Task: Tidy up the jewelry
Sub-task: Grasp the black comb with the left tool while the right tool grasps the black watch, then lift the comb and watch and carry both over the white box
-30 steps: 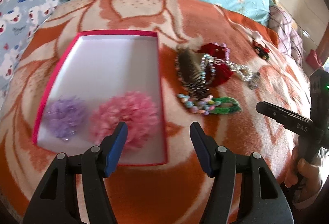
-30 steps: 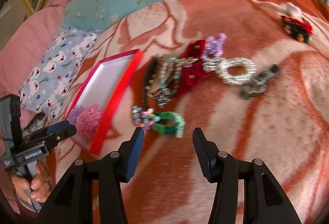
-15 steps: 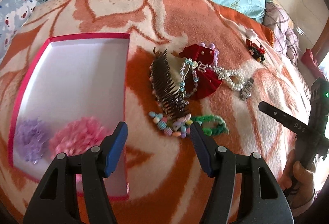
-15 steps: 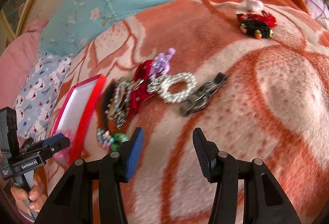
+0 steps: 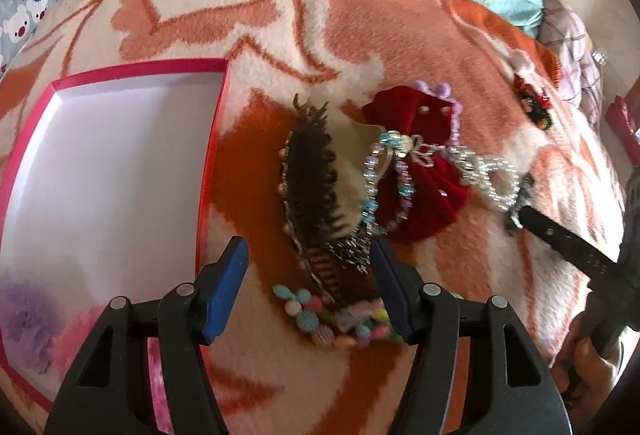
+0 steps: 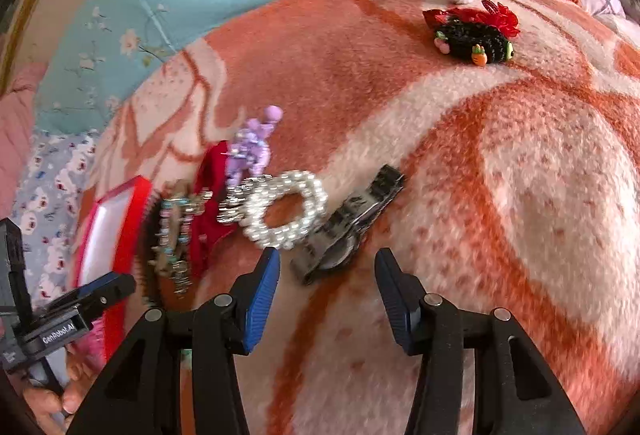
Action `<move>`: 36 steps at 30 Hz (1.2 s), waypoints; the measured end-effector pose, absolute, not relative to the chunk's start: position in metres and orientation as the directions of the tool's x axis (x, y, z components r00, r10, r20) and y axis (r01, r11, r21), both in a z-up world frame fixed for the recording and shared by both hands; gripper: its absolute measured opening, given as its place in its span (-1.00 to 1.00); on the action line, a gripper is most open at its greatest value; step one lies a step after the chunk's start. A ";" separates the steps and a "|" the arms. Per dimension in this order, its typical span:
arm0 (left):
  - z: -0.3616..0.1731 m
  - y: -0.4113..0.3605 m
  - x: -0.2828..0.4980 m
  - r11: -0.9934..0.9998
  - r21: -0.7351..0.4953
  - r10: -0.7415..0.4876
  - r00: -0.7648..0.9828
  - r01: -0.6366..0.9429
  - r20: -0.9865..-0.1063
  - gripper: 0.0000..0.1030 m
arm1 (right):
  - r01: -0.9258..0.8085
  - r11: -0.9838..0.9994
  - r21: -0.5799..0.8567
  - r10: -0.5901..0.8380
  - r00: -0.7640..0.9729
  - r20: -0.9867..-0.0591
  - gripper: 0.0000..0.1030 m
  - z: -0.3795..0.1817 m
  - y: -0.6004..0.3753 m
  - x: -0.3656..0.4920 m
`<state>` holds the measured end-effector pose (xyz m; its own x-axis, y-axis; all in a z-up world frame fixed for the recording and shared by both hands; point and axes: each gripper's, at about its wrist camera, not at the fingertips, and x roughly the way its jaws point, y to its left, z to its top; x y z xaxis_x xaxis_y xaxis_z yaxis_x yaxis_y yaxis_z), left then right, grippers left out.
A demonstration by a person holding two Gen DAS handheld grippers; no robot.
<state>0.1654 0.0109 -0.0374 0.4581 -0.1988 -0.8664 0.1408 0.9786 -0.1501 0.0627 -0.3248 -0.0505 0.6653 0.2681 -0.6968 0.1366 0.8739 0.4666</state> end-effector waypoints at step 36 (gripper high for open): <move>0.003 0.029 0.133 0.950 -0.216 -0.307 0.544 0.226 -0.781 -1.00 | 0.002 0.845 0.535 0.338 0.772 -0.538 -0.71 -0.002 -0.325 0.036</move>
